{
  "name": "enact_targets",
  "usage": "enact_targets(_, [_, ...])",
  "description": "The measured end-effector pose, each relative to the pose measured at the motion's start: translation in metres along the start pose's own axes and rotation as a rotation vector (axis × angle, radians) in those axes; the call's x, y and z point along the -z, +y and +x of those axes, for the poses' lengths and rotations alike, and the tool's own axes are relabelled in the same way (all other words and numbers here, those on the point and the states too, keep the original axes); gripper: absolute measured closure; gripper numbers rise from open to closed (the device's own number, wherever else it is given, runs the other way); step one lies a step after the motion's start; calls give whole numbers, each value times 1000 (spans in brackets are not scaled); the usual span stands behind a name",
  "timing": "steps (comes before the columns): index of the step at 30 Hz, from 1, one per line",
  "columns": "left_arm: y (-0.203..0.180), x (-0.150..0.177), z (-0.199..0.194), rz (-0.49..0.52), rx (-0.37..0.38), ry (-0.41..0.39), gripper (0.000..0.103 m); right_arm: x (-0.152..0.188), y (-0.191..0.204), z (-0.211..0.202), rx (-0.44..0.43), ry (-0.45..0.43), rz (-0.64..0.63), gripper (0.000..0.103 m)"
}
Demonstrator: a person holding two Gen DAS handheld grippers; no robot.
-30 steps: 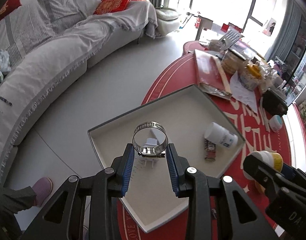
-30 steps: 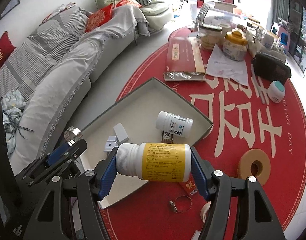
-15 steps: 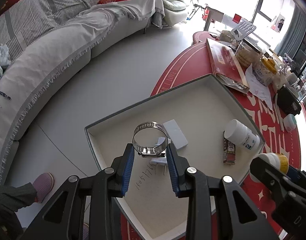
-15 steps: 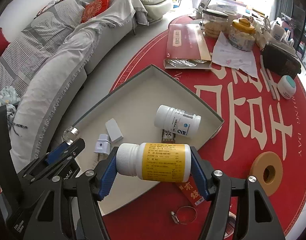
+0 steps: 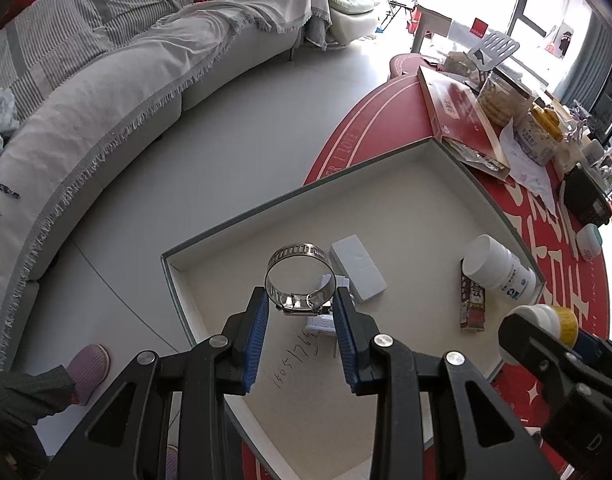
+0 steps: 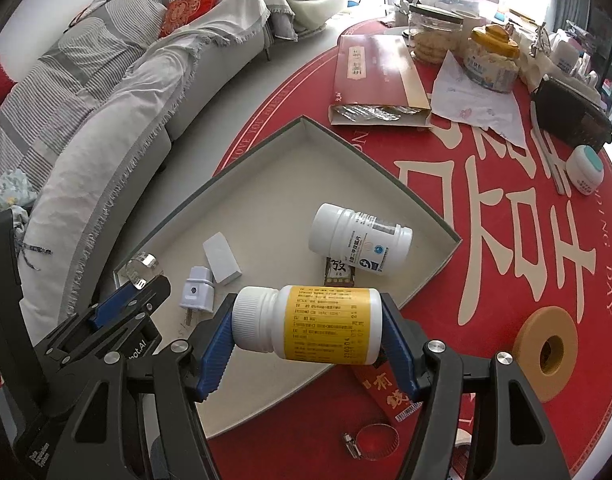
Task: Organize rigid objects
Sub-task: 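Carry the hose clamp and yellow-labelled bottle in both tools over the white tray, then open both tools to drop the hose clamp and yellow bottle into the tray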
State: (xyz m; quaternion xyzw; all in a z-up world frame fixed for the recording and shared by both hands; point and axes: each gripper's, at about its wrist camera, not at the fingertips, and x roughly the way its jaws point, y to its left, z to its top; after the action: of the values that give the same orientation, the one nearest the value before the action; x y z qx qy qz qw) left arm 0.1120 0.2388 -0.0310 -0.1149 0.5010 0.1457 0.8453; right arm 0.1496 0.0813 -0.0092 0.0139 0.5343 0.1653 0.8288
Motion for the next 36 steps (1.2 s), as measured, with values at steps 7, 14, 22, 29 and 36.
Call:
enact_targets(7, [-1, 0, 11, 7, -11, 17, 68, -3, 2, 12, -2, 16, -4, 35])
enact_targets(14, [-2, 2, 19, 22, -19, 31, 68, -4, 1, 24, 13, 29, -3, 35])
enact_targets(22, [-5, 1, 22, 37, -10, 27, 67, -6, 1, 37, 8, 54, 6, 35])
enact_targets(29, [1, 1, 21, 23, -39, -11, 16, -8, -7, 41, 19, 76, 20, 27])
enact_targets(36, [2, 5, 14, 46, -62, -32, 0, -7, -17, 27, 5, 49, 35, 1])
